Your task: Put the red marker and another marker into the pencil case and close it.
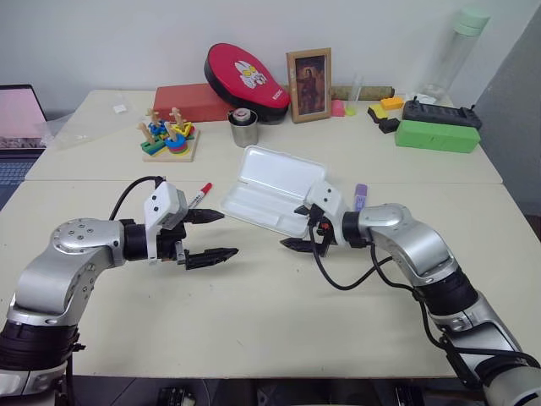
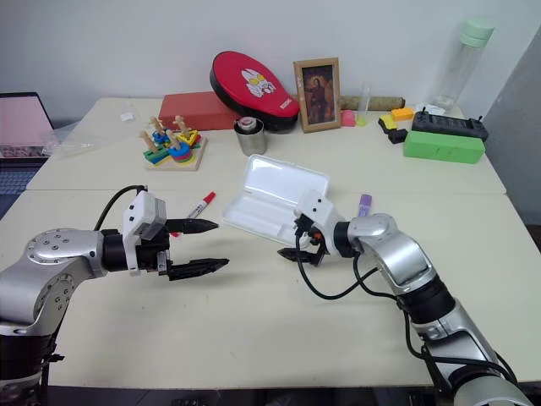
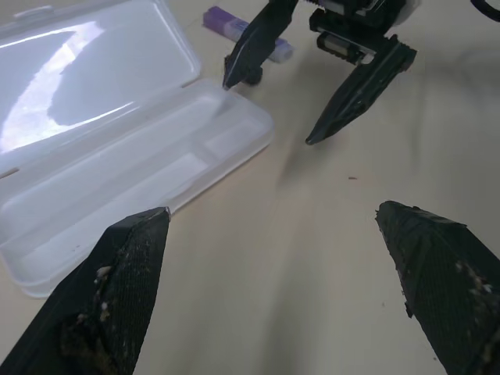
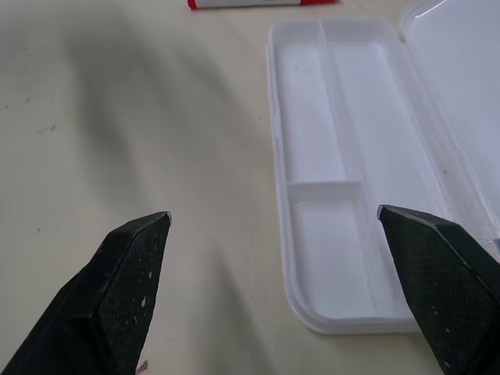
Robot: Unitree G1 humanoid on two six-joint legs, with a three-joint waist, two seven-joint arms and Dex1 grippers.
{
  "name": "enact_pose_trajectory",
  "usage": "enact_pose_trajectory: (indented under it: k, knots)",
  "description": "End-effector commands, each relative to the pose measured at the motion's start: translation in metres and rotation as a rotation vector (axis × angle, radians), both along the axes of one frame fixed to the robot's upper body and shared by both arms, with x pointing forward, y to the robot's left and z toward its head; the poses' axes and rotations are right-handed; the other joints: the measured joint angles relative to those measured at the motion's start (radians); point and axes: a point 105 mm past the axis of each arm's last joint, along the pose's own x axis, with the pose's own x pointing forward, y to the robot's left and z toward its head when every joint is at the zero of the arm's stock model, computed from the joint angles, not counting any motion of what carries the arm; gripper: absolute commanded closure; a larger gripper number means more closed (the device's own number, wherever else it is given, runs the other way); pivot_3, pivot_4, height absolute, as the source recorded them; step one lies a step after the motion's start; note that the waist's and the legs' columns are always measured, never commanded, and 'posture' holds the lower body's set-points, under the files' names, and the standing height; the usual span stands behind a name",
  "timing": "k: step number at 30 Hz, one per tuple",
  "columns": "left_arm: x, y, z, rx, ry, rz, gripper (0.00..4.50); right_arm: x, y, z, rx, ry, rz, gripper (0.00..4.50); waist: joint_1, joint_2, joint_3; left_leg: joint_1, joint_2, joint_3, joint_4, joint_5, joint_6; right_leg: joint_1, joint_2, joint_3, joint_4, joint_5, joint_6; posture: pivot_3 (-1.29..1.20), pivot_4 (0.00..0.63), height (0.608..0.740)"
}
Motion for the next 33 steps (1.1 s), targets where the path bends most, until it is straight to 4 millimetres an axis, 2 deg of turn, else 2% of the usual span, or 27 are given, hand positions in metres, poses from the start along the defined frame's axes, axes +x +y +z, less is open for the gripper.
enact_pose_trajectory:
  k: [1, 6, 9, 17, 21, 26, 33]
  knots:
    - [0.0, -0.002, 0.009, 0.022, -0.045, -0.017, 0.0, 0.0, 0.007, 0.0, -0.035, -0.029, -0.011, 0.04, 0.0, 0.0, 0.0, 0.0, 0.0, 0.0, 0.0, 0.0, 0.0, 0.0, 0.0, 0.0, 0.0, 0.0, 0.0, 0.0, 0.15, 0.74]
    - [0.007, 0.003, 0.012, 0.034, -0.084, 0.033, 0.0, 0.008, 0.013, -0.017, -0.096, -0.008, -0.044, 0.04, -0.003, 0.0, 0.0, 0.0, 0.0, 0.0, 0.0, 0.0, 0.0, 0.0, 0.0, 0.0, 0.0, 0.0, 0.0, 0.0, 0.15, 0.74]
    - [0.007, 0.005, 0.013, 0.028, -0.087, 0.049, 0.0, 0.015, 0.014, -0.024, -0.136, -0.006, -0.066, 0.5, -0.006, 0.0, 0.0, 0.0, 0.0, 0.0, 0.0, 0.0, 0.0, 0.0, 0.0, 0.0, 0.0, 0.0, 0.0, 0.0, 0.15, 0.74]
    - [0.005, 0.007, 0.016, 0.014, -0.106, 0.091, 0.0, 0.022, 0.016, -0.026, -0.152, 0.002, -0.056, 2.4, -0.01, 0.0, 0.0, 0.001, 0.0, -0.001, 0.0, 0.0, 0.0, 0.0, 0.0, 0.0, 0.001, 0.0, 0.0, 0.0, 0.15, 0.74]
    - [0.003, 0.01, 0.015, 0.009, -0.108, 0.114, 0.0, 0.025, 0.013, -0.025, -0.149, -0.022, -0.047, 3.48, -0.018, 0.0, 0.0, 0.001, 0.0, -0.001, 0.0, 0.0, 0.0, 0.0, 0.0, 0.0, 0.001, 0.0, 0.0, 0.0, 0.15, 0.74]
    - [0.002, 0.013, 0.015, 0.003, -0.111, 0.137, 0.0, 0.024, 0.011, -0.023, -0.14, -0.055, 0.002, 4.44, -0.021, 0.0, 0.0, 0.001, 0.0, -0.001, 0.0, 0.0, 0.0, 0.001, 0.0, 0.0, 0.002, 0.0, 0.0, 0.0, 0.15, 0.74]
    - [-0.002, 0.016, 0.013, 0.002, -0.104, 0.167, 0.0, 0.006, 0.009, -0.013, -0.122, -0.155, 0.203, 4.44, -0.022, 0.0, 0.0, 0.001, 0.0, -0.001, 0.0, 0.0, 0.0, 0.001, 0.0, 0.0, 0.001, 0.0, 0.0, 0.0, 0.15, 0.74]
